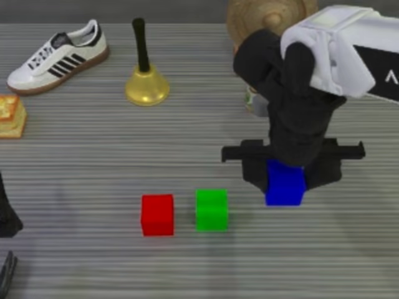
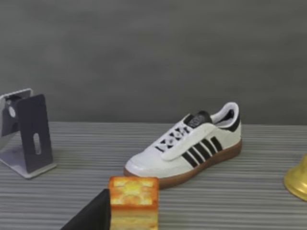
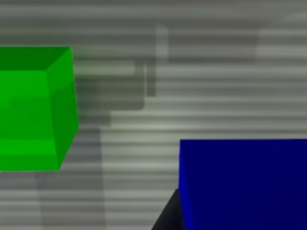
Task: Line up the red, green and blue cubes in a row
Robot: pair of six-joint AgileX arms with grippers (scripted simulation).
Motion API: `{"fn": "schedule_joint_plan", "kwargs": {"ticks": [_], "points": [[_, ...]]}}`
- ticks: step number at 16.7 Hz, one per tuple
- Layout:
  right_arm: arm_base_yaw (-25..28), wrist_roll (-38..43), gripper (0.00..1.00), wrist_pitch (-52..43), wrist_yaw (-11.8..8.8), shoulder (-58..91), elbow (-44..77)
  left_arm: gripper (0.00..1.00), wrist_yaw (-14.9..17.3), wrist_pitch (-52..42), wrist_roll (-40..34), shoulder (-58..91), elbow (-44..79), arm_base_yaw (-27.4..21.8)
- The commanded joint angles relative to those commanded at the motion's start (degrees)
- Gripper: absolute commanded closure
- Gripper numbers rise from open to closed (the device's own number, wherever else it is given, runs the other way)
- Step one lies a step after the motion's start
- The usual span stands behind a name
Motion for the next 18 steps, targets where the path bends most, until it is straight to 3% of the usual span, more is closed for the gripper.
{"fn": "schedule_joint_plan", "kwargs": {"ticks": [4,10,15,18], "points": [[-0.1,0.0,1.0,2.4,-0.1,0.9,-1.8,0.0,0.0,0.0,0.0,0.0,0.0,0.0],[0.1,0.2,1.0,13.6,0.0,4.3,-9.1,0.0,0.0,0.0,0.0,0.0,0.0,0.0],[0.2,0.3,1.0,14.7,0.0,4.7,-9.9,0.0,0.0,0.0,0.0,0.0,0.0,0.0],[0.2,0.3,0.77,14.7,0.0,4.7,-9.9,0.0,0.0,0.0,0.0,0.0,0.0,0.0]]}}
